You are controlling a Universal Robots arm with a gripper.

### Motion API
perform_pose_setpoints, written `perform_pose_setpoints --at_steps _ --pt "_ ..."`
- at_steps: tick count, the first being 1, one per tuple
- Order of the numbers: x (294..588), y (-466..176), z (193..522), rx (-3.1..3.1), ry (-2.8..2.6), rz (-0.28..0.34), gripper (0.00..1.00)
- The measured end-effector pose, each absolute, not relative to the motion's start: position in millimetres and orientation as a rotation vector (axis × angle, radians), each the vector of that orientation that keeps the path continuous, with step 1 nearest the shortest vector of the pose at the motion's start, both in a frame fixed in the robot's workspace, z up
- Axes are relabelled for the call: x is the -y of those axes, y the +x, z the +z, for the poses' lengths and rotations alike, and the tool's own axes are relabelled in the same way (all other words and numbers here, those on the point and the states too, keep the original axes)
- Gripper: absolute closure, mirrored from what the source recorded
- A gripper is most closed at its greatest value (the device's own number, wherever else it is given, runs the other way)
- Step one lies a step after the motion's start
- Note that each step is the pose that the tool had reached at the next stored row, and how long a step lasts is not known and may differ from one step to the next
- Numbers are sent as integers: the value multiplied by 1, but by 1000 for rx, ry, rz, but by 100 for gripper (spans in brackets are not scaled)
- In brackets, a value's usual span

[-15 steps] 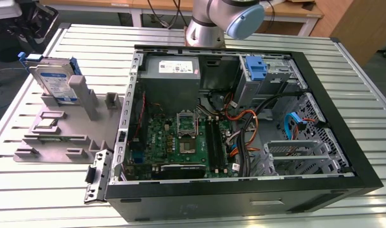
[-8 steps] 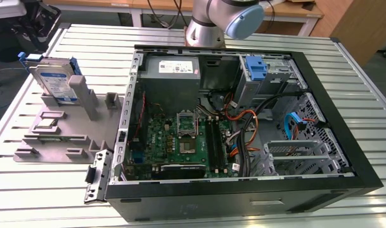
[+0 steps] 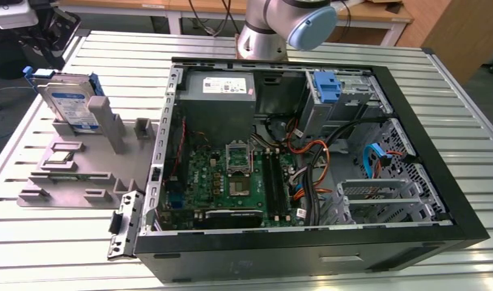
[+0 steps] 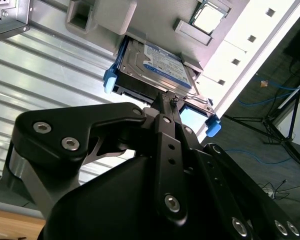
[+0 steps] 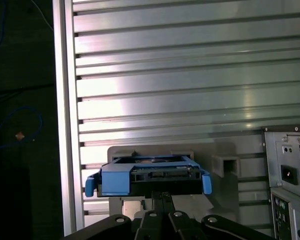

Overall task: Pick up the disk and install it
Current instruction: 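Pick up the disk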

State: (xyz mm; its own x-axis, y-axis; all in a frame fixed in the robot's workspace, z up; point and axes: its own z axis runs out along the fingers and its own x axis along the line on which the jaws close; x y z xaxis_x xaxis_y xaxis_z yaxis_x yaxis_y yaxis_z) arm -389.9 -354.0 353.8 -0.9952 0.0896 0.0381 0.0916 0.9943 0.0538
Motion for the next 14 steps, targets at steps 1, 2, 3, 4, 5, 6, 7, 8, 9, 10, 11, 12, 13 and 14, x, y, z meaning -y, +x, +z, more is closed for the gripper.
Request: perform_pose_setpoints --at_steps 1,2,3,4,5,6,7,8,9,10,11,12,13,14 --pt "354 -390 354 3102 -141 -86 89" --pt "354 -390 354 3102 -141 -86 89" --pt "354 -390 354 3102 -141 -86 89" --pt "354 -390 354 3102 -141 -86 89" --pt "354 -390 354 3102 -141 -86 89" --pt "354 -390 354 3102 -141 -86 89" --pt "354 -390 354 3102 -141 -86 89" --pt "354 -390 354 3102 -141 -86 89" --pt "354 -390 354 3102 -141 -86 89" --pt "354 -390 354 3102 -141 -86 89" --pt "354 -390 353 3102 -140 -86 89" --pt "354 -390 353 3102 -130 -86 89" --pt "354 -390 353 3103 -114 -86 89" --pt "354 -390 353 3103 -94 -86 89"
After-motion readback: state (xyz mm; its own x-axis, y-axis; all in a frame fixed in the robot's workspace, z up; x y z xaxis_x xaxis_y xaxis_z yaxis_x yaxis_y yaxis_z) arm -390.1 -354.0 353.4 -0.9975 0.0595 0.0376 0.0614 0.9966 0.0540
